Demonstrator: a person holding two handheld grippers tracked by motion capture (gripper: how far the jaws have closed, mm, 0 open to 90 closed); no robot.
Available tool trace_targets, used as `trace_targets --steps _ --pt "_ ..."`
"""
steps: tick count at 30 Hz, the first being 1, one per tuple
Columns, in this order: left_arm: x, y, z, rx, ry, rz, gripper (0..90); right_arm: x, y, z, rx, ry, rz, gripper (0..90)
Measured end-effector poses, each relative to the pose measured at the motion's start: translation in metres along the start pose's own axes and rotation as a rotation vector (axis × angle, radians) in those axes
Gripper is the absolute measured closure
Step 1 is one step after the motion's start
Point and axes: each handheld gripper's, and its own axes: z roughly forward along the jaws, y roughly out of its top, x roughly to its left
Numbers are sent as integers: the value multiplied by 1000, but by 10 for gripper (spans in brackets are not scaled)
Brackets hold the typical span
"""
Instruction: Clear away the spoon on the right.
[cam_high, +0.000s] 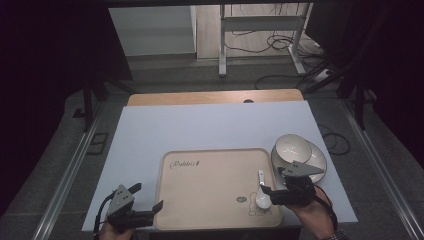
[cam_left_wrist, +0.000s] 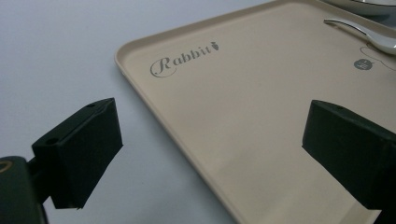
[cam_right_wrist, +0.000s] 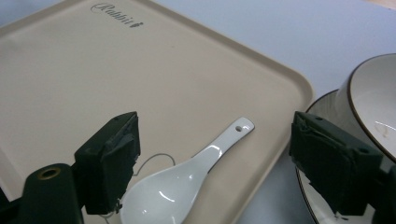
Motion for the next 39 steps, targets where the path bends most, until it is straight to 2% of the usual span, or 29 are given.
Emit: trace_targets --steps 8,24,33,39 --pt "0 0 0 1 2 2 44 -3 -7 -8 -18 -12 19 106" --pt "0 0 0 2 4 3 44 -9 -19 -23 -40 -22 25 8" --pt "0 0 0 2 4 2 44 -9 -25 -29 -41 -40 17 0" --pt "0 0 0 2 5 2 44 -9 -32 -33 -36 -47 30 0"
